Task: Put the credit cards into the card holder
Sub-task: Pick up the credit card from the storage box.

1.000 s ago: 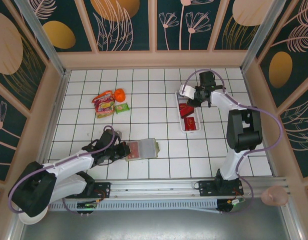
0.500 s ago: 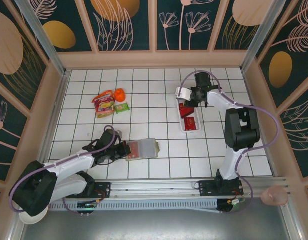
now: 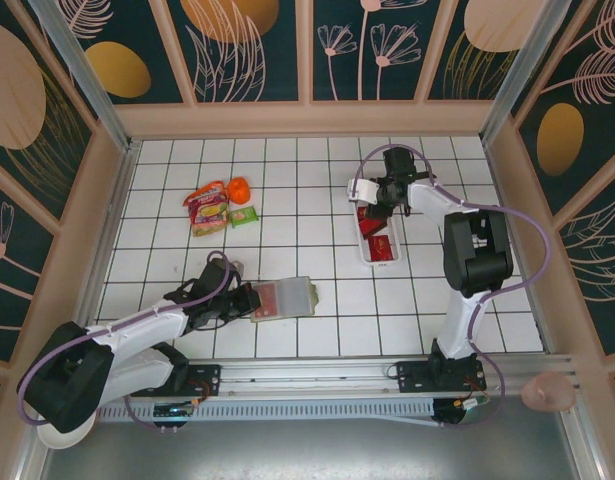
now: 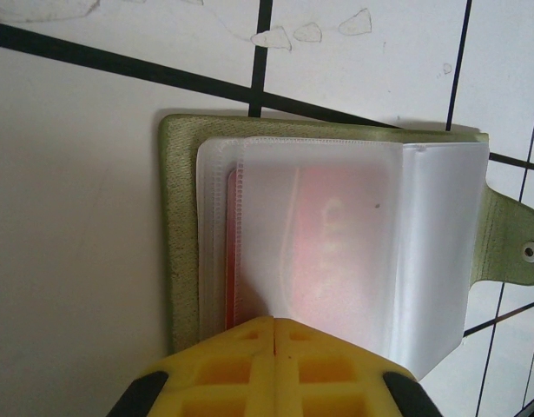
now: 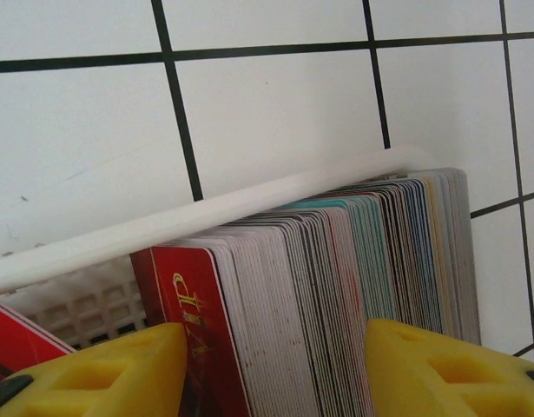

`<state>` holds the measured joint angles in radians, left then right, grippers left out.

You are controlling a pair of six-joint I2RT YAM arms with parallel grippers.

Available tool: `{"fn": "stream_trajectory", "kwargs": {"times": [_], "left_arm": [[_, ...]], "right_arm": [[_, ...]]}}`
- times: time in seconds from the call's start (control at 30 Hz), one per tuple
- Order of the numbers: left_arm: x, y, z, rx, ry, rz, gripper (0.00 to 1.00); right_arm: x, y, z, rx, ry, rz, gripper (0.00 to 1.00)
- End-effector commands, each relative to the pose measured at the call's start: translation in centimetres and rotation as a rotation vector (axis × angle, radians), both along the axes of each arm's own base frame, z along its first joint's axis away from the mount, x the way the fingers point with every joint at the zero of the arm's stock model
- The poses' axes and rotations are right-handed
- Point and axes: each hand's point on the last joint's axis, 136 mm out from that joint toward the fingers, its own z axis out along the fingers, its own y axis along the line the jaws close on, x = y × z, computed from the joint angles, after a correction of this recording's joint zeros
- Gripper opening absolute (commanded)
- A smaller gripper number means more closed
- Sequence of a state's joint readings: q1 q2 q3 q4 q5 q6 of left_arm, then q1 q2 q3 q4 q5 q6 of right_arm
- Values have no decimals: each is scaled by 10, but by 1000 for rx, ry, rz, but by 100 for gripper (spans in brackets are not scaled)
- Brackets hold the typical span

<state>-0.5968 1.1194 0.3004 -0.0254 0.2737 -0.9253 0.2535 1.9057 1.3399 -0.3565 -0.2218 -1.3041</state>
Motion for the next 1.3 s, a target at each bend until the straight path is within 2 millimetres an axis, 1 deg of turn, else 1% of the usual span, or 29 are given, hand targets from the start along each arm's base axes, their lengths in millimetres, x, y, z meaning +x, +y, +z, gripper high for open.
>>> {"fn": "stream_trajectory", "kwargs": {"times": [0.0,0.07,0.1,0.13,0.37,0.57,0.77,0.83,1.0,1.13,1.27], "left_arm": [[-3,2,-4,17,12,0,0],[-3,2,-5,17,12,3,0],[-2,2,-4,16,11,3,0],[-2,2,-4,15,12,4,0],[-2,2,-5,19,15,4,0],[0,1,-4,19,11,3,0],[0,2,-4,23,13,4,0],[0,2,-4,23,13,4,0],[-1,2,-5,24,16,5,0],[-1,2,-6,22,19,5,0],[-2,2,-6,21,19,6,0]], "right_arm": [[6,0,-1,-46,-41,13,58],[8,-1,-1,-59,-52,15,59],[9,-1,-1,-65,-55,17,69],[10,-2,-1,-72,-61,16,74],[13,-4,-7,-117,-67,38,76],[18,-2,-13,-149,-91,52,81],[25,-8,-17,-200,-119,61,82],[27,-11,-13,-214,-128,61,80],[29,-12,2,-219,-163,71,73],[29,-13,8,-227,-179,76,64],[26,-12,10,-228,-180,85,54]]}}
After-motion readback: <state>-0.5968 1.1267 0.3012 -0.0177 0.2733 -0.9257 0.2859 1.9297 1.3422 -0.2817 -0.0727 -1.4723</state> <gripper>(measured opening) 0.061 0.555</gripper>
